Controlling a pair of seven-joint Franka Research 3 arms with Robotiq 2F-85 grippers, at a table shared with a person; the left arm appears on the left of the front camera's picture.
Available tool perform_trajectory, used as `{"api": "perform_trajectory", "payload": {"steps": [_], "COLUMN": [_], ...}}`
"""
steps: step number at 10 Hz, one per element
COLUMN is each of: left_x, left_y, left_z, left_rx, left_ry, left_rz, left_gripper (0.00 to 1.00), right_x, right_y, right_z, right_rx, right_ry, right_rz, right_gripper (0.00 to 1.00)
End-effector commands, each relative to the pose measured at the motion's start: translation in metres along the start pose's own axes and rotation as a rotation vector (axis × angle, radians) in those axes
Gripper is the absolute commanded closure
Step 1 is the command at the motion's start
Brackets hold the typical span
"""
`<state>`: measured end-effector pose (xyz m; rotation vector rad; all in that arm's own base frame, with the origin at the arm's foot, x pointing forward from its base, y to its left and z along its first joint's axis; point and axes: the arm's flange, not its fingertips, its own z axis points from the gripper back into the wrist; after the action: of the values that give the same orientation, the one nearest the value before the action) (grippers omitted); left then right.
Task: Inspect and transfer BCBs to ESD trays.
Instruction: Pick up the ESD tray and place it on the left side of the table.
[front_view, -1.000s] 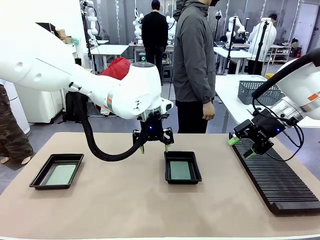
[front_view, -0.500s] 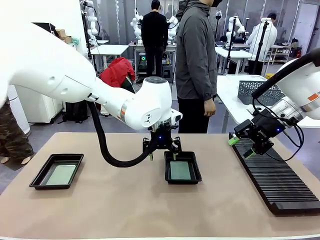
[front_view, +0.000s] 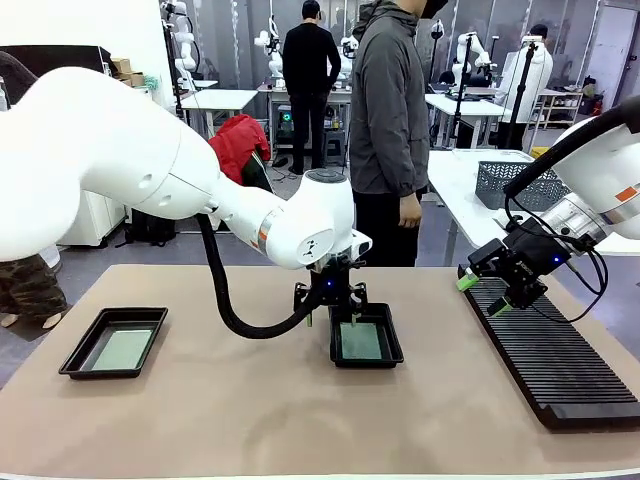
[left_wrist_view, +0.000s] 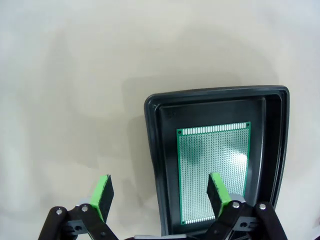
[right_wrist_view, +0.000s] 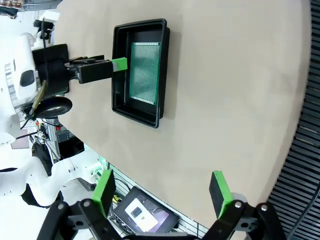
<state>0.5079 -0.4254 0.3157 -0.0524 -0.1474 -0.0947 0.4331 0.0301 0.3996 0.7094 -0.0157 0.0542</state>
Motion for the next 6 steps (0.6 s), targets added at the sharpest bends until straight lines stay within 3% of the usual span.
{"api": "perform_trajectory", "payload": {"steps": [1, 6], "left_x": [0.0025, 0.0018], "left_y": [-0.0072, -0.0037], "left_z": [-0.0046, -0.0122], "left_rx": [0.035, 0.012], "left_ry": [-0.002, 0.015], "left_rz": [0.027, 0.017], "left_gripper": [0.00, 0.00], "right_x": [0.0013, 0.0013], "right_y": [0.0014, 0.0014], "right_z": [-0.0010, -0.0010], "right_rx": [-0.009, -0.009], "right_ry": [-0.012, -0.012], "right_rz": [-0.020, -0.020], "right_gripper": [0.00, 0.00]}}
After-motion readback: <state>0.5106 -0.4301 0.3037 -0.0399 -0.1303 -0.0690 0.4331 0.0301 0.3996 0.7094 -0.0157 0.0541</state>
